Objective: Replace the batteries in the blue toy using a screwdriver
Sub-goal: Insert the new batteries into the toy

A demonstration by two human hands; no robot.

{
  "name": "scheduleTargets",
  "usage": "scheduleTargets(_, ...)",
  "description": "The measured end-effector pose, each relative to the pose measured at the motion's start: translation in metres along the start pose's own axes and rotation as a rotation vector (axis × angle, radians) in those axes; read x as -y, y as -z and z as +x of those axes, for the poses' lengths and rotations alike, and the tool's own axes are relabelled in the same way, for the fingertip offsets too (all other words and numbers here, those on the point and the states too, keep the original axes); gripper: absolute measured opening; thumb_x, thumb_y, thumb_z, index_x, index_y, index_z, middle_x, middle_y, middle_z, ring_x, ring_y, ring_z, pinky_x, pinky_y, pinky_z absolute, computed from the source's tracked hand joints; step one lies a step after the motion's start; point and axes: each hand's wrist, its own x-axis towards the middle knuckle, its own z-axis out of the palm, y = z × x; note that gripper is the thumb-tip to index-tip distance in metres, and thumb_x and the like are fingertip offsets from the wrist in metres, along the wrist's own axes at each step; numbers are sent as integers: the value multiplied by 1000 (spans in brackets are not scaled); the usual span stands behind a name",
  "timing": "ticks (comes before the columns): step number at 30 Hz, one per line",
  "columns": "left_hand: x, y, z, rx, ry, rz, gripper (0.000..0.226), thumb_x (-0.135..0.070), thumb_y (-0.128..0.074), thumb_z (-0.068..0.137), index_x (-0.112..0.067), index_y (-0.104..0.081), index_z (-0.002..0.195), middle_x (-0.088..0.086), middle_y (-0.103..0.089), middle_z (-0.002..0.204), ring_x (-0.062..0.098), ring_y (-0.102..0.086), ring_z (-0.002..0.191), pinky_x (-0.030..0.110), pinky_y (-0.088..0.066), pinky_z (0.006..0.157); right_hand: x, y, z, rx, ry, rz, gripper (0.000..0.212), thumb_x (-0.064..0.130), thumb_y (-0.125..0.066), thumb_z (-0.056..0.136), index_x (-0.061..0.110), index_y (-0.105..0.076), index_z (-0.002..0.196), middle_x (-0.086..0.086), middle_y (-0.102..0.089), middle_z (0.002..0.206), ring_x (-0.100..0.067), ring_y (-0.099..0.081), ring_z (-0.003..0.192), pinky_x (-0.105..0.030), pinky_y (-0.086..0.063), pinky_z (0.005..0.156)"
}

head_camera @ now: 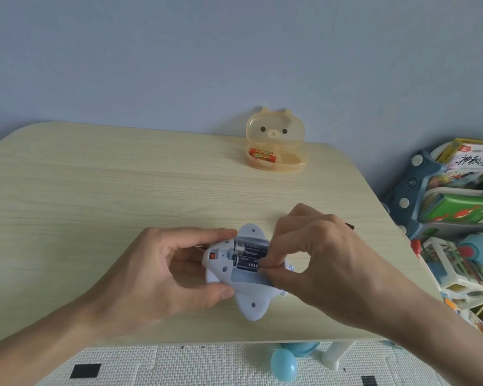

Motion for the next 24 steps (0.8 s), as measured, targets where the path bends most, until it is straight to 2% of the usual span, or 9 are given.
scheduleTargets(3, 1, 1, 1, 2, -11, -26, 66, -19, -102, 67, -32, -77, 126, -4, -86, 112, 16, -82, 105, 24, -64, 90, -1, 0, 1, 1, 22, -37, 14, 29, -82, 88, 26, -79, 74, 15, -68, 77, -6, -54, 93, -23, -48, 75)
scheduleTargets(6, 1, 0, 0, -4, -23, -25, 68, -24, -98, 66, -35, -75, 128, -4, -85, 114, 17, -81, 108, 28, -63, 94, 0, 5, 2, 41, -2, -43, 7, 31, -82, 88, 29, -83, 81, 15, -71, 80, -6, -58, 93, -26, -51, 78)
scheduleTargets(8, 0, -2, -1, 9, -28, -29, 66, -18, -99, 68, -33, -76, 128, -2, -85, 114, 18, -81, 109, 28, -63, 95, 3, 16, 4, 81, -28, -38, 3, 34, -82, 88, 33, -85, 86, 17, -74, 84, -3, -62, 93, -19, -51, 77)
scheduleTargets(11, -2, -5, -5, 12, -65, 34, 67, -4, -98, 70, -30, -77, 128, -4, -86, 112, 15, -82, 106, 24, -63, 93, 5, 39, 23, 17, -31, 81, 2, 32, -84, 85, 33, -85, 84, 23, -78, 80, 12, -66, 81, -7, -49, 71)
scheduleTargets(14, -9, -8, -9, -32, -152, 146, 68, -8, -99, 70, -35, -77, 127, -13, -85, 112, 8, -82, 103, 20, -63, 89, 10, 49, 58, 67, 24, 3, 5, 29, -84, 87, 30, -85, 92, 20, -80, 85, 17, -67, 78, -2, -48, 70)
scheduleTargets(17, -14, -9, -12, -76, -240, 234, 66, -18, -99, 69, -26, -76, 130, -15, -83, 114, 3, -81, 99, 18, -63, 86, 22, 34, 92, 240, 84, -118, 11, 31, -84, 89, 30, -83, 100, 17, -80, 92, 7, -71, 85, -8, -53, 76)
scheduleTargets(19, -14, -9, -13, -78, -264, 250, 66, -18, -99, 69, -21, -76, 131, -15, -83, 114, 3, -81, 99, 19, -64, 85, 30, 18, 109, 355, 99, -176, 15, 34, -85, 87, 28, -83, 100, 15, -81, 96, 1, -72, 91, -22, -59, 84)
scheduleTargets(21, -14, -8, -14, -76, -278, 257, 67, -17, -99, 70, -20, -75, 133, -17, -83, 116, 1, -81, 101, 20, -64, 86, 35, 4, 122, 480, 92, -248, 19, 36, -86, 83, 28, -82, 100, 14, -80, 99, -7, -73, 95, -35, -62, 88)
scheduleTargets(24, -15, -7, -13, -71, -285, 263, 68, -22, -98, 72, -26, -73, 135, -22, -81, 118, -2, -79, 104, 19, -64, 88, 37, -9, 131, 586, 106, -315, 16, 29, -84, 84, 27, -82, 99, 10, -79, 101, -11, -73, 96, -39, -64, 87)
